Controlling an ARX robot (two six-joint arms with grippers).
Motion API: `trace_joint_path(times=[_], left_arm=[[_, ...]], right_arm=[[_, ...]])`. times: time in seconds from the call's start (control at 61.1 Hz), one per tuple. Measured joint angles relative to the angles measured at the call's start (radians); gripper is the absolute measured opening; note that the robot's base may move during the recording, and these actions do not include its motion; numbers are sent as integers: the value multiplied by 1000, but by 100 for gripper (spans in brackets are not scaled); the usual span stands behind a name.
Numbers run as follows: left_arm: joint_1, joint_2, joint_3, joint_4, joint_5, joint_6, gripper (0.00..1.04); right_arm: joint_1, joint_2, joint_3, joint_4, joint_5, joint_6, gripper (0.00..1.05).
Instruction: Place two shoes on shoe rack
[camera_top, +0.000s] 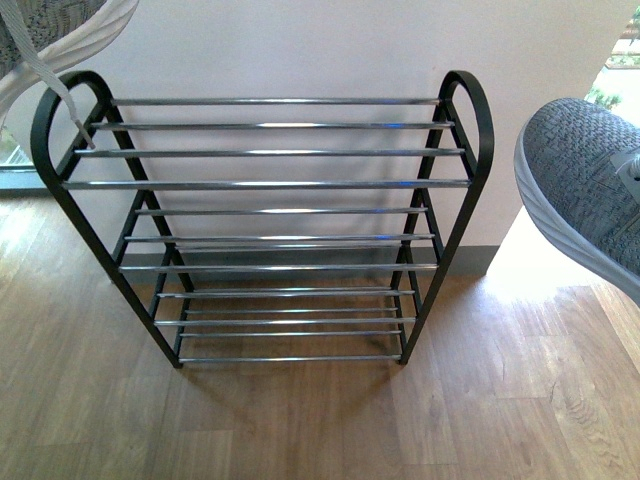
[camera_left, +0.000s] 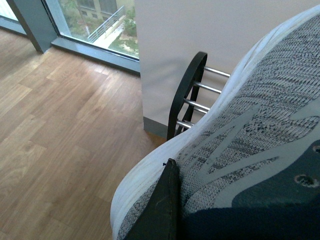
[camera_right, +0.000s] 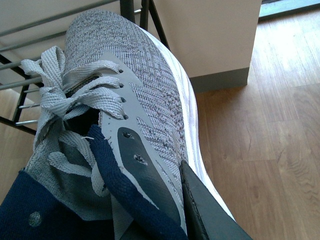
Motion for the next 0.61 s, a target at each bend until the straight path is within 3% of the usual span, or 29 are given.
trace_joint_path(times=[0.475,0.606], left_arm=[[0,0,0,0,-1,0,2],[0,0,0,0,0,0,2]], right_arm=[[-2,1,-1,8,-12,-3,1],[-3,32,-64,325,-150,-86,1]])
